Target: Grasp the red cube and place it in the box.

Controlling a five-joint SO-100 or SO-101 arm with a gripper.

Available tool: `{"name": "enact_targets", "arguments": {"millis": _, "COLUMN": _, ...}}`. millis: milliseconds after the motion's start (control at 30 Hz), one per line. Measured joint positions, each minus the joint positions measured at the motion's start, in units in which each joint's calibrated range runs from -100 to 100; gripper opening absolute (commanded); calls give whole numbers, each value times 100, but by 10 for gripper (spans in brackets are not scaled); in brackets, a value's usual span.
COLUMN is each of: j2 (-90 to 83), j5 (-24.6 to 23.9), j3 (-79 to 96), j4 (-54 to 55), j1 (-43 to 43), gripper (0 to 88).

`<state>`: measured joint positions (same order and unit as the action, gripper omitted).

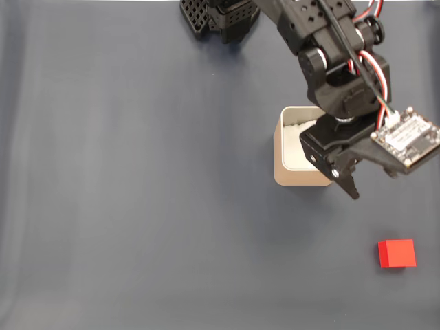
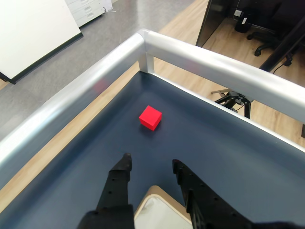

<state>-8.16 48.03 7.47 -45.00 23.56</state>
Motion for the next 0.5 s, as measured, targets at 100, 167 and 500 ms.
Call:
{"name": "enact_targets", "arguments": {"millis": 100, "j2": 178, "j5": -29, "j3": -182, "j4": 32, "j1": -23, "gripper": 299}}
{"name": "enact_targets", "arguments": {"millis": 167, "j2": 303, "j5": -54, "j3": -282, "j4": 106, "j1": -15, "gripper": 308}}
{"name": "enact_targets", "arguments": {"millis": 500, "j2": 1034, "j5": -34, "j3": -874, "j4": 333, "j1": -15, "gripper": 339}}
